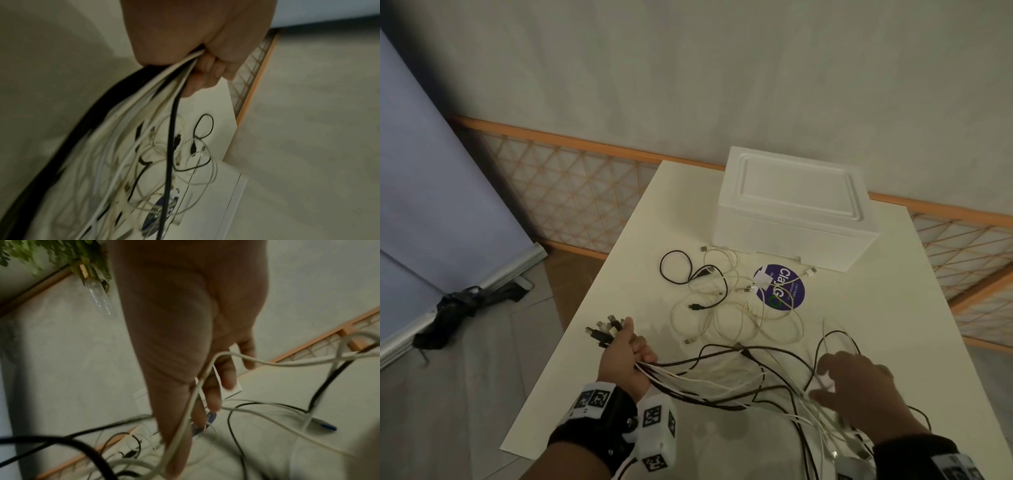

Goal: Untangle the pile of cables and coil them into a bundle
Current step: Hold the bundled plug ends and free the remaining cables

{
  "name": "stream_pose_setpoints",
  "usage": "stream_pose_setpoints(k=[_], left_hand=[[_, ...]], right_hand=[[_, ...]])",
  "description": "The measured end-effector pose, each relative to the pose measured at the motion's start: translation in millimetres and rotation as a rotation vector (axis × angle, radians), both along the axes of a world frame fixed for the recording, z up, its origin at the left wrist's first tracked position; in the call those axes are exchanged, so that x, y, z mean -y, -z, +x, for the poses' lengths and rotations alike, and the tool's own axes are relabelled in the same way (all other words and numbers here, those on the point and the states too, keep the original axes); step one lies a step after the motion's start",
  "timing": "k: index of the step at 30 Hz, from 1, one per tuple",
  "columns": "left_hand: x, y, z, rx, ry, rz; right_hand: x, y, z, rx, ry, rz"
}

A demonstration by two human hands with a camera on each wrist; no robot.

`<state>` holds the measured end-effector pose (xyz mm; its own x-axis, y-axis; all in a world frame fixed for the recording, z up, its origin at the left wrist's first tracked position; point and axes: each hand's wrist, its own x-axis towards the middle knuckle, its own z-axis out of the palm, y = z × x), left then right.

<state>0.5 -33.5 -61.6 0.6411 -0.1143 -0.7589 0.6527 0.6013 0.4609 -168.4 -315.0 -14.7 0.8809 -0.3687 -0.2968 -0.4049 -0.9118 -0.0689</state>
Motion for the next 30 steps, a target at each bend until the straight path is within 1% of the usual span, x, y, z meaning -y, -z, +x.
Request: stream_pose_setpoints(k=[1, 2, 4, 5, 6, 7, 8, 9, 10, 12, 13, 15, 16, 17, 18, 20, 21, 23, 24, 25, 28, 30], left_hand=[[4, -1, 0, 0.008, 0.031, 0.015], [7, -2, -1, 0.016, 0.065, 0.016], [21, -7, -7, 0.018, 0.140, -0.009], [30, -10, -11, 0.023, 0.178, -0.027], [40, -13, -16, 0.036, 0.214, -0.041], [49, -15, -20, 0.057, 0.245, -0.047], [57, -16, -21, 0.081, 0.263, -0.045], [61, -16, -21, 0.102, 0.267, -0.039], [63, -13, -18, 0.114, 0.254, -0.030], [57, -5, -13, 0.090, 0.194, 0.001], [51, 2, -12, 0.063, 0.166, 0.025], [37, 20, -13, 0.014, 0.158, 0.127], [31, 28, -14, -0.002, 0.180, 0.192], [26, 36, -15, -0.013, 0.208, 0.244], [22, 41, -17, -0.015, 0.235, 0.278], [19, 45, -16, 0.009, 0.273, 0.306], [18, 44, -15, 0.028, 0.282, 0.308], [18, 40, -12, 0.054, 0.284, 0.308], [18, 39, -10, 0.056, 0.276, 0.298], [18, 37, -9, 0.057, 0.261, 0.277], [18, 29, -4, 0.082, 0.228, 0.205], [20, 20, -1, 0.116, 0.231, 0.165]], right_hand=[[-3, 2, 1, 0.005, 0.003, 0.037], [-6, 4, 4, 0.118, -0.032, 0.080], [-24, -4, 18, 0.345, -0.158, 0.169], [-37, -10, 27, 0.362, -0.212, 0.263], [-52, -15, 35, 0.300, -0.225, 0.403], [-68, -21, 43, 0.148, -0.211, 0.541], [-81, -22, 51, -0.024, -0.210, 0.609], [-90, -17, 59, -0.156, -0.248, 0.576], [-95, -9, 64, -0.227, -0.308, 0.485], [-99, 5, 69, -0.254, -0.400, 0.340], [-97, 10, 72, -0.255, -0.390, 0.336], [-92, 16, 77, -0.274, -0.334, 0.433], [-90, 18, 82, -0.244, -0.288, 0.506], [-89, 21, 89, -0.176, -0.243, 0.541], [-87, 27, 97, -0.083, -0.230, 0.522], [-91, 38, 118, 0.016, -0.300, 0.347], [-95, 42, 129, 0.016, -0.361, 0.271], [-104, 54, 144, 0.001, -0.485, 0.185], [-108, 60, 148, -0.014, -0.516, 0.151], [-111, 61, 150, -0.017, -0.521, 0.122], [-110, 64, 157, 0.093, -0.544, 0.006], [-102, 58, 161, 0.133, -0.487, 0.089]])
